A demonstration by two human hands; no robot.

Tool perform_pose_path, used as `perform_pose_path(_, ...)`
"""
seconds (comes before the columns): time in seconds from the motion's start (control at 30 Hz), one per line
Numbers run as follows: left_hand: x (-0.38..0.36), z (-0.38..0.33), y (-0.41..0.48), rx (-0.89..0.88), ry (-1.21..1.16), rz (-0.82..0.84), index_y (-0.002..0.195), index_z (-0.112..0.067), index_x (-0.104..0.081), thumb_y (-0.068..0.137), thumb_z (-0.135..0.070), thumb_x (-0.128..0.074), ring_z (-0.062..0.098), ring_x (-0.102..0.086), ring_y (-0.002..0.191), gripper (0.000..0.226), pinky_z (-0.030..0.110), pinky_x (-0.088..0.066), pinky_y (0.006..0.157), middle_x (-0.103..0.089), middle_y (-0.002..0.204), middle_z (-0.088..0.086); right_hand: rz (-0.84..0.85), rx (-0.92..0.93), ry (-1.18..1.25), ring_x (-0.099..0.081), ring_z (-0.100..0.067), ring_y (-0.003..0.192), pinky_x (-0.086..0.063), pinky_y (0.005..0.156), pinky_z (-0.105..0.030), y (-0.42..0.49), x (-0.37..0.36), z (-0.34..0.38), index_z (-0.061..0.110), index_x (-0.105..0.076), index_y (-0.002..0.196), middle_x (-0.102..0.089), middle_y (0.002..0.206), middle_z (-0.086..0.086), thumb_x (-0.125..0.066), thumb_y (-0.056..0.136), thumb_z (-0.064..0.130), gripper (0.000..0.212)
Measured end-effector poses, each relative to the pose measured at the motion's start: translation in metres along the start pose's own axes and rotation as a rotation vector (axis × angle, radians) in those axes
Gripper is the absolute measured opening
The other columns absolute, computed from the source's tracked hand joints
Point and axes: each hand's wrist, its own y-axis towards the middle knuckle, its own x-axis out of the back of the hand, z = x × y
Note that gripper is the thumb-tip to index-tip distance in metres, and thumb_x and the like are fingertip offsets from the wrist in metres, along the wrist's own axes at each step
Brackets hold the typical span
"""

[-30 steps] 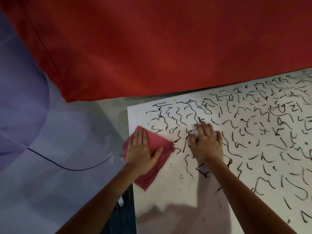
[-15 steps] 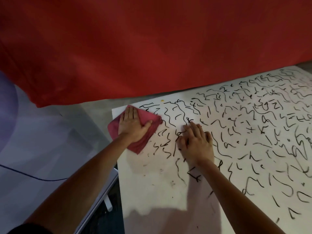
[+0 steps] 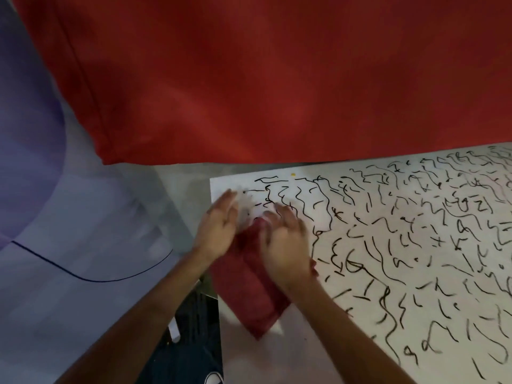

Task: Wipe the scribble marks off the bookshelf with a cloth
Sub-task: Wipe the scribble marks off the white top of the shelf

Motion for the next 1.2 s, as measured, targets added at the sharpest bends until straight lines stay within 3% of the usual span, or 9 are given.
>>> perform_pose_path(0.1, 0.007, 0.031, 0.055, 0.116, 0.147, -0.021, 0.143, -0.001, -0.038, 0.102, -0.009, -0.036, 0.025, -0.026, 0.144, 0.042, 0.025, -0.016, 0.113, -0.029, 0.154, 0.014, 0.325, -0.054, -0.166, -0.035, -0.04, 0.137, -0.018, 0.109, -0.057, -0.025, -0.033, 0.04, 0.005, -0.05, 0.136, -0.039, 0.147, -0.022, -0.02, 0.087, 0.049, 0.072)
perform_pose_path(0.2, -0.008, 0.051, 0.083, 0.102, 0.247, 0.11, 0.149, -0.003, -0.024, 0.104, -0.014, -0.031, 0.025, -0.008, 0.148, 0.047, 0.035, -0.01, 0.119, -0.014, 0.159, 0.013, 0.308, 0.073, -0.284, -0.051, -0.034, 0.126, -0.033, 0.1, -0.054, -0.025, -0.045, 0.024, 0.008, -0.06, 0.127, -0.054, 0.135, -0.017, -0.033, 0.087, 0.045, 0.061)
perform_pose_path(0.33, -0.023, 0.058, 0.083, 0.114, 0.257, 0.124, 0.152, -0.012, -0.016, 0.105, -0.021, -0.026, 0.022, 0.005, 0.148, 0.049, 0.04, -0.004, 0.118, -0.002, 0.161, 0.004, 0.345, 0.288, -0.286, -0.048, -0.024, 0.131, -0.037, 0.102, -0.052, 0.03, -0.056, -0.007, 0.012, -0.059, 0.13, -0.051, 0.141, -0.008, -0.028, 0.091, 0.039, 0.056)
perform_pose_path(0.43, -0.022, 0.059, 0.083, 0.132, 0.32, 0.143, 0.153, -0.015, -0.011, 0.105, -0.026, -0.023, 0.021, 0.006, 0.148, 0.051, 0.042, -0.002, 0.117, 0.001, 0.162, 0.001, 0.487, 0.333, -0.242, -0.011, -0.013, 0.147, -0.005, 0.118, -0.043, 0.077, -0.054, -0.009, 0.018, -0.027, 0.15, -0.014, 0.159, 0.002, -0.008, 0.095, 0.044, 0.064)
perform_pose_path(0.5, -0.021, 0.058, 0.081, 0.131, 0.342, 0.171, 0.154, -0.015, -0.008, 0.105, -0.028, -0.02, 0.022, 0.008, 0.148, 0.051, 0.043, -0.001, 0.117, 0.003, 0.162, 0.0, 0.506, 0.328, -0.265, 0.003, -0.008, 0.147, 0.005, 0.117, -0.036, 0.095, -0.059, -0.01, 0.02, -0.015, 0.153, -0.001, 0.161, 0.006, -0.015, 0.103, 0.038, 0.053)
perform_pose_path(0.7, -0.02, 0.056, 0.077, 0.12, 0.299, 0.172, 0.153, -0.01, -0.006, 0.105, -0.024, -0.02, 0.022, 0.006, 0.148, 0.052, 0.039, -0.002, 0.117, 0.003, 0.161, 0.005, 0.244, 0.425, -0.13, -0.047, -0.019, 0.131, -0.027, 0.107, -0.035, 0.018, -0.047, -0.023, 0.013, -0.058, 0.13, -0.052, 0.14, -0.003, -0.033, 0.093, 0.03, 0.048)
perform_pose_path(0.87, -0.022, 0.058, 0.077, 0.08, 0.245, 0.152, 0.151, -0.002, -0.013, 0.092, -0.036, -0.01, 0.03, 0.001, 0.148, 0.068, 0.038, -0.004, 0.118, -0.003, 0.16, 0.015, 0.247, 0.432, -0.114, -0.049, -0.016, 0.129, -0.024, 0.107, -0.031, 0.026, -0.044, -0.025, 0.015, -0.058, 0.13, -0.054, 0.138, -0.001, -0.032, 0.093, 0.03, 0.048)
perform_pose_path(1.07, -0.012, 0.055, 0.081, 0.067, 0.405, 0.235, 0.152, -0.004, -0.007, 0.105, -0.024, -0.022, 0.027, 0.006, 0.148, 0.053, 0.038, -0.001, 0.118, 0.001, 0.161, 0.011, 0.449, 0.288, -0.135, -0.012, -0.006, 0.145, -0.002, 0.116, -0.027, 0.096, -0.06, -0.012, 0.02, -0.03, 0.149, -0.019, 0.159, 0.006, -0.019, 0.101, 0.037, 0.052)
perform_pose_path(1.2, -0.014, 0.051, 0.093, 0.098, 0.418, 0.247, 0.151, -0.001, -0.009, 0.103, -0.023, -0.019, 0.029, 0.005, 0.148, 0.053, 0.037, -0.001, 0.118, -0.003, 0.16, 0.014, 0.262, 0.401, -0.07, -0.04, -0.015, 0.135, -0.033, 0.11, -0.036, 0.037, -0.045, -0.023, 0.019, -0.05, 0.136, -0.051, 0.141, -0.002, -0.027, 0.093, 0.034, 0.051)
